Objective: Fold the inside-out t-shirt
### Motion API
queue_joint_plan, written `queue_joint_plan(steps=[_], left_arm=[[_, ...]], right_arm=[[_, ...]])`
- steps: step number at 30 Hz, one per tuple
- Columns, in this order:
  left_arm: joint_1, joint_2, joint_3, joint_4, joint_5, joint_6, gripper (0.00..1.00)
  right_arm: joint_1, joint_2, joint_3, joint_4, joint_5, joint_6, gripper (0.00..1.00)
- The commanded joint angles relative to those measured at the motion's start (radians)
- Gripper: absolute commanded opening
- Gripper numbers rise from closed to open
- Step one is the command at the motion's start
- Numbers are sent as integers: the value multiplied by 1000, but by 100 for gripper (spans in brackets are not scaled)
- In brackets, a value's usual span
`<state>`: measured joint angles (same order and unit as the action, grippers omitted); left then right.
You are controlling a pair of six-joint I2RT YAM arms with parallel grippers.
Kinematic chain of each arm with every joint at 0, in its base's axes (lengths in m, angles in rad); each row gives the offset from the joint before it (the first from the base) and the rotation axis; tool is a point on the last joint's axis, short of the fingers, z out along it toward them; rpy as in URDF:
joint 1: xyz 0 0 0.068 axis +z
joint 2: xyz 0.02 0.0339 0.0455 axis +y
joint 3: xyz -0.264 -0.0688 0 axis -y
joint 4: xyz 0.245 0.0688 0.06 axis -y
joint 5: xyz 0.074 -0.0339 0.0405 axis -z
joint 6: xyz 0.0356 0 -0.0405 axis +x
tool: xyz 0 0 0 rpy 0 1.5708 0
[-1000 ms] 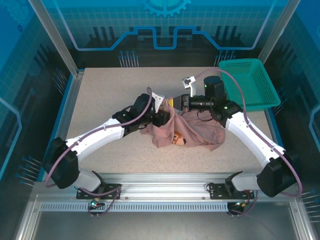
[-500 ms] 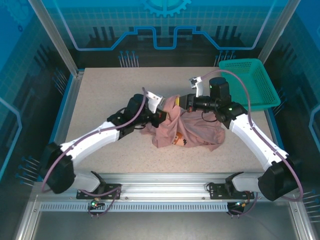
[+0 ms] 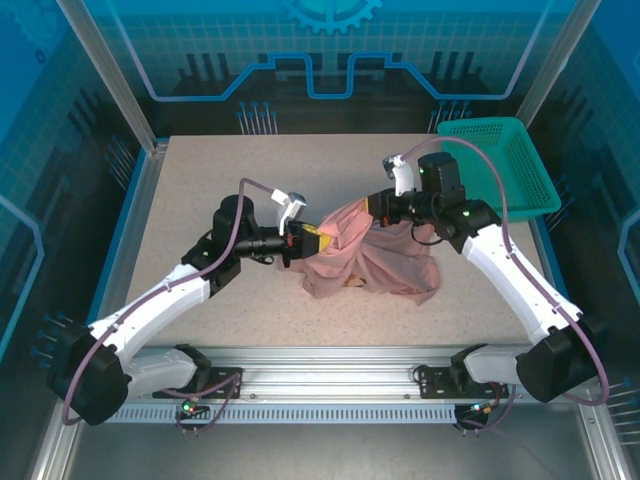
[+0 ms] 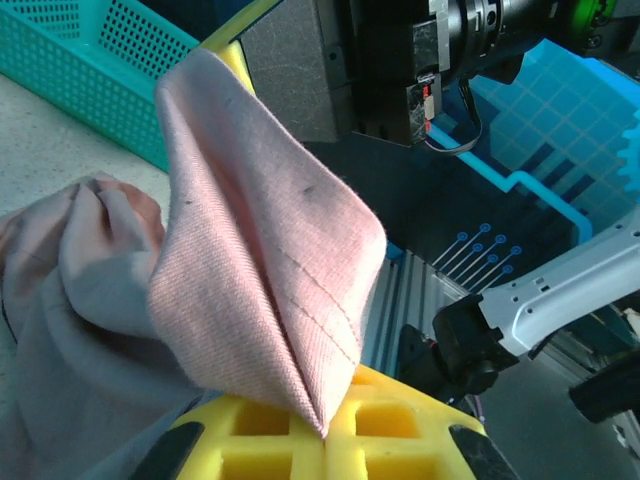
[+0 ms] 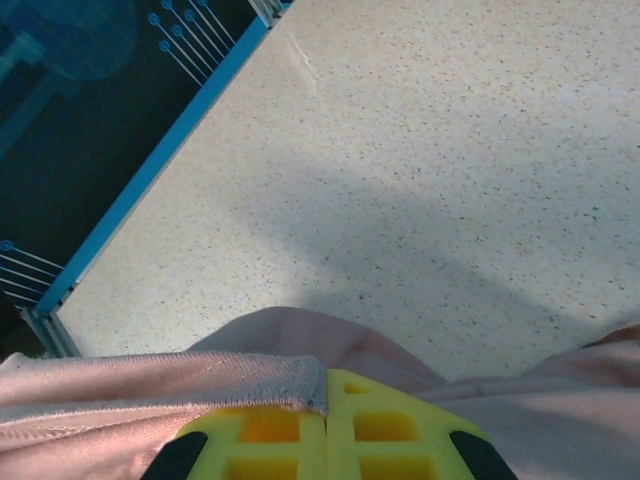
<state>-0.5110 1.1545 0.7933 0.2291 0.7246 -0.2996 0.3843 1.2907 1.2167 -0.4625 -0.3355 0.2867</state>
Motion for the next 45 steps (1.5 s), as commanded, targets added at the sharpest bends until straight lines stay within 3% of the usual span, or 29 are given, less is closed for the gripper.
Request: queue_joint_plan(steps=[1, 4, 8, 11, 15, 21, 28, 32, 34, 37, 39, 42, 45], left_arm=[[9, -45, -33, 116, 122, -48, 6], [16, -32, -28, 12, -9, 7, 13], [17, 26, 31, -172, -292, 44, 19], [16, 56, 48, -207, -376, 42, 24], [-20, 25, 20, -206, -460, 50, 41], [-190, -51, 9, -236, -631, 129, 46], [-221, 53, 83, -271, -757, 169, 55], [-221, 148, 136, -242, -644, 170, 54], [-213, 178, 154, -220, -529, 157, 42], [-150, 192, 143, -126, -260, 88, 13], [-84, 180, 108, -6, -53, 6, 4], [-37, 139, 56, 126, 97, -70, 0], [-8, 101, 30, 141, 96, -86, 0]], right_arm=[[-10, 33, 29, -52, 87, -44, 0], [5, 42, 1, 0, -12, -40, 0], [11, 36, -61, 144, -207, 45, 0], [20, 46, -94, 232, -272, 128, 0], [34, 71, -110, 279, -276, 217, 0], [42, 99, -105, 289, -247, 292, 0], [53, 102, -82, 273, -256, 283, 0], [53, 85, -69, 245, -248, 258, 0], [52, 73, -60, 214, -225, 222, 0], [53, 51, -11, 61, -75, 82, 0], [54, 37, 9, -26, 56, -12, 0], [54, 43, 20, -96, 145, -76, 12], [60, 41, 24, -146, 172, -112, 25]])
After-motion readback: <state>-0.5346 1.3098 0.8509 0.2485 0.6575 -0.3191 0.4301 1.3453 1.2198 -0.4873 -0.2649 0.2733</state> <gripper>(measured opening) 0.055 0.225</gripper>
